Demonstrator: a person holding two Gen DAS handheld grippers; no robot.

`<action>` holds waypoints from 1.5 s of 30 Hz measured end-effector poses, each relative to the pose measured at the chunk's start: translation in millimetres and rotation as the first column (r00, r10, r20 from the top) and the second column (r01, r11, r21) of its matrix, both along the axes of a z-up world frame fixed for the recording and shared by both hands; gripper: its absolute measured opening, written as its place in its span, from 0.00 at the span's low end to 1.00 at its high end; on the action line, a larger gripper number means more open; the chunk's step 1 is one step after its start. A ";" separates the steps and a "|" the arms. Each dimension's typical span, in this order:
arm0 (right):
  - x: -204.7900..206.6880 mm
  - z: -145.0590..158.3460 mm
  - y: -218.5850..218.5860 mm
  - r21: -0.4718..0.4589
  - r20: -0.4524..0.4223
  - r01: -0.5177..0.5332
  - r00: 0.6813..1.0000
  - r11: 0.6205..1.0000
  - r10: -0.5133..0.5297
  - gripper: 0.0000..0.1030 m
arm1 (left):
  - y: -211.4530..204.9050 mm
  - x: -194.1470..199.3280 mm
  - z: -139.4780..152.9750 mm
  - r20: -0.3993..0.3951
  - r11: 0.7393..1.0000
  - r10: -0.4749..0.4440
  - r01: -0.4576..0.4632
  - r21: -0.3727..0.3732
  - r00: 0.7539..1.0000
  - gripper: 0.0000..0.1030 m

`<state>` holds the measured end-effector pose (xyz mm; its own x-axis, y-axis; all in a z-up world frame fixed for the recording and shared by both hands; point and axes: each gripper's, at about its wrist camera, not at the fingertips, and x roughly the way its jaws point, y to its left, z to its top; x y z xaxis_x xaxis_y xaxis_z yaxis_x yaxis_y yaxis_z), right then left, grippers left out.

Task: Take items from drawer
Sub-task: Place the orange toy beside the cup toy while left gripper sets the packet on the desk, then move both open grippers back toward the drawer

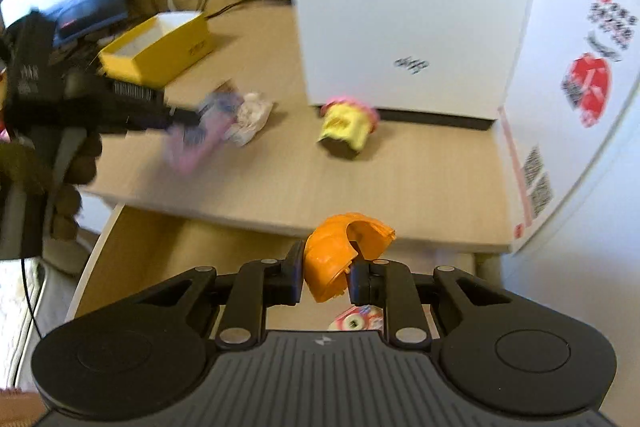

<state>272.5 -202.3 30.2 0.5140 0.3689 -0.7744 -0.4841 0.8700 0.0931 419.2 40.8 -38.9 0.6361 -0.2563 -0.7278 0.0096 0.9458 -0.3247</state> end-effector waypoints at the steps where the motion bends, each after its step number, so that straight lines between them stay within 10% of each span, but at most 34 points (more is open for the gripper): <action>1: 3.3 1.2 -3.0 0.003 0.004 0.012 1.000 1.000 -0.012 0.20 | -1.2 1.2 1.7 0.005 1.000 0.013 -0.013 0.027 1.000 0.26; 10: 43.2 -0.4 -2.6 0.045 0.061 0.065 0.996 0.997 -0.068 0.20 | 23.0 -23.0 35.0 0.157 0.995 0.082 -0.091 0.050 0.984 0.26; 18: 110.7 -21.3 26.6 0.003 0.065 0.059 0.996 0.998 -0.059 0.20 | 15.5 -84.1 52.5 0.183 0.995 -0.081 0.070 0.069 0.980 0.26; 33: 101.9 -13.8 16.4 0.089 0.054 0.106 0.992 0.990 -0.111 0.37 | 14.5 -106.4 -11.5 -0.212 0.966 -0.199 0.228 0.119 0.957 0.26; 45: 11.8 -40.4 1.3 0.086 -0.071 0.064 0.996 0.994 -0.058 0.48 | -12.1 -106.1 -55.0 -0.512 0.887 -0.317 0.441 0.137 0.798 0.27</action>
